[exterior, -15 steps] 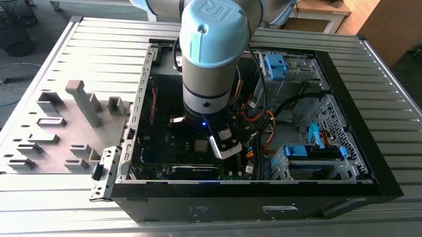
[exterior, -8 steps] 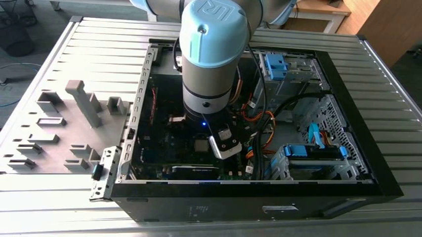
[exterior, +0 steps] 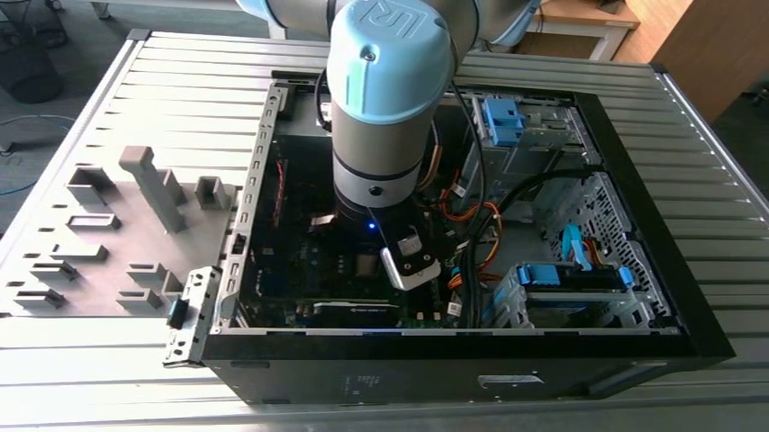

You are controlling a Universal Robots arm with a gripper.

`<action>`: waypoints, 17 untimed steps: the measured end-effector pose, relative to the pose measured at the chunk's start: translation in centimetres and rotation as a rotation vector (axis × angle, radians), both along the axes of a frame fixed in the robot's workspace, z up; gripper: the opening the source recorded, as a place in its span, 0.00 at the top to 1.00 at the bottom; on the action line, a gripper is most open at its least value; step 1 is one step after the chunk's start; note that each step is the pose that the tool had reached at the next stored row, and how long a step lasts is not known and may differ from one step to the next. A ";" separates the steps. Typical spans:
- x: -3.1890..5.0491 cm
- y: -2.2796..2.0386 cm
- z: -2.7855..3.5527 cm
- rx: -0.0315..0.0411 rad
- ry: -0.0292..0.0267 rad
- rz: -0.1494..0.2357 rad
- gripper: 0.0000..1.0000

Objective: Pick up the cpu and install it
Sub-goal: 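Place the cpu into insertion slot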

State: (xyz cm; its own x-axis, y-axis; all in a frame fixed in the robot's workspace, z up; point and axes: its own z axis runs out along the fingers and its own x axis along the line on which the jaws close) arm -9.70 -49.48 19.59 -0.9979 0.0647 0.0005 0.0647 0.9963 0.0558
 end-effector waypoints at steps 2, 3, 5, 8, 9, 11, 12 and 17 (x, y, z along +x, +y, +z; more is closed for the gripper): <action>0.00 0.00 0.00 0.0000 0.0000 0.000 0.70; 0.00 0.00 -0.01 0.0000 0.0000 0.000 0.76; 0.00 0.00 -0.01 0.0000 0.0000 0.000 0.82; 0.00 0.00 -0.02 0.0000 0.0000 0.000 0.89; 0.00 0.00 -0.02 0.0000 0.0000 0.000 0.89; 0.00 0.00 -0.02 0.0000 0.0000 0.000 0.89; -0.01 0.00 -0.04 0.0000 -0.0001 0.000 0.89; -0.02 -0.02 -0.34 -0.0010 0.0003 0.000 0.89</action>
